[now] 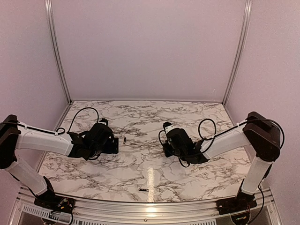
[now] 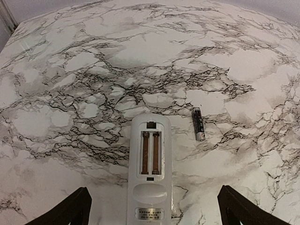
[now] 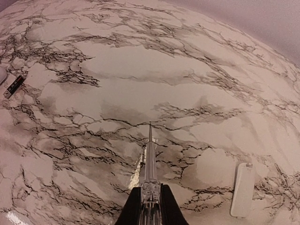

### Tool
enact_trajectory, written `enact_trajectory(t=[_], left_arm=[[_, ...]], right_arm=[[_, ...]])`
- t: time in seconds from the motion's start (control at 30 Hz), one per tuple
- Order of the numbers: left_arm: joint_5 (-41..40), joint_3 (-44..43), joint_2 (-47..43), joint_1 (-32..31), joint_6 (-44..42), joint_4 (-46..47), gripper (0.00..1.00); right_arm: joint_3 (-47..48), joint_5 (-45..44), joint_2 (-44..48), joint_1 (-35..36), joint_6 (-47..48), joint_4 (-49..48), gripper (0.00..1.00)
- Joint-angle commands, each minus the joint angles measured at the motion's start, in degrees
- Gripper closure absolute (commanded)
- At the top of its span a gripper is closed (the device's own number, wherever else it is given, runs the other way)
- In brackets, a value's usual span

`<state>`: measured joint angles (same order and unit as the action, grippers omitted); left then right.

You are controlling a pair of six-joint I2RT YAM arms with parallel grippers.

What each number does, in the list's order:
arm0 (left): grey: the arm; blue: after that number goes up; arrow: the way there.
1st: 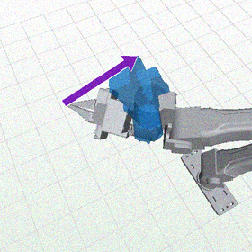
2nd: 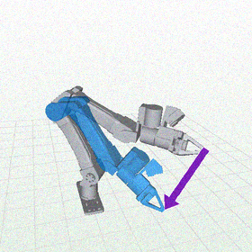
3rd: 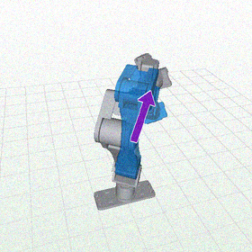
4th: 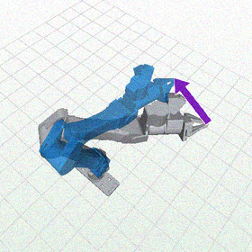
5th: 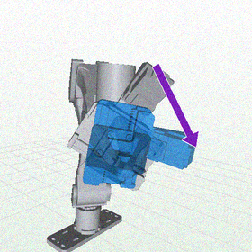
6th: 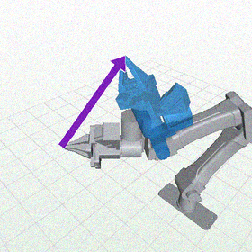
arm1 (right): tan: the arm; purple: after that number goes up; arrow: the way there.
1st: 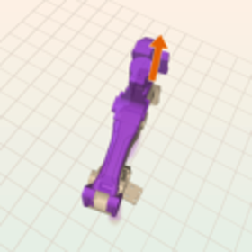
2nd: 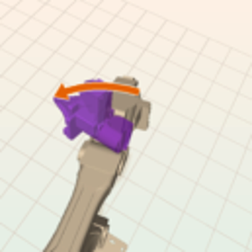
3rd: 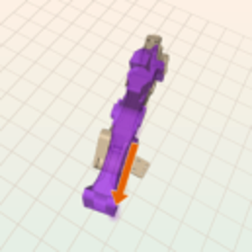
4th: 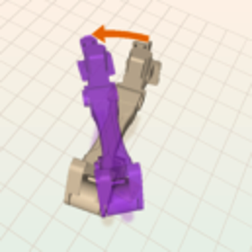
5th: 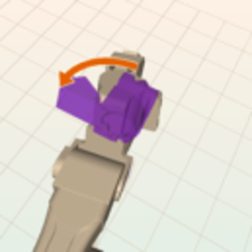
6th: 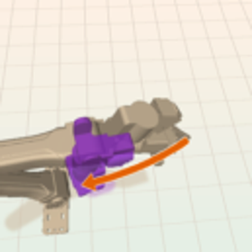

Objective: Unload the batteries from the remote control

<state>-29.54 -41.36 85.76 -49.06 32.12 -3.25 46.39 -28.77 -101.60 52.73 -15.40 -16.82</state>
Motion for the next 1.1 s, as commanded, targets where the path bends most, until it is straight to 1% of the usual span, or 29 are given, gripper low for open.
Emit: enact_trajectory(t=[0.0,0.3,0.53,0.77,1.0,1.07], left_arm=[[-1.5,0.7,-0.6,0.3,-2.1,3.5,0.01],[-1.5,0.5,0.3,0.4,-3.5,5.8,0.01],[-1.3,0.9,0.7,0.3,-3.8,6.9,0.01],[-1.3,1.1,0.6,0.4,-3.9,7.1,0.01],[-1.1,1.4,0.5,0.4,-3.8,7.5,0.01],[-1.0,1.6,0.5,0.5,-3.9,7.8,0.01]], right_arm=[[1.6,1.4,-1.6,-2.2,-0.1,-2.3,1.00],[-1.7,7.3,-2.6,-5.6,-3.0,-6.2,1.00],[-2.3,8.0,-3.7,-5.9,-3.7,-6.4,1.00],[-3.1,8.9,-4.5,-5.9,-4.6,-6.9,0.94],[-4.4,10.1,-4.8,-5.9,-5.3,-7.3,0.91],[-4.8,10.3,-4.9,-5.9,-5.6,-7.5,0.88]])
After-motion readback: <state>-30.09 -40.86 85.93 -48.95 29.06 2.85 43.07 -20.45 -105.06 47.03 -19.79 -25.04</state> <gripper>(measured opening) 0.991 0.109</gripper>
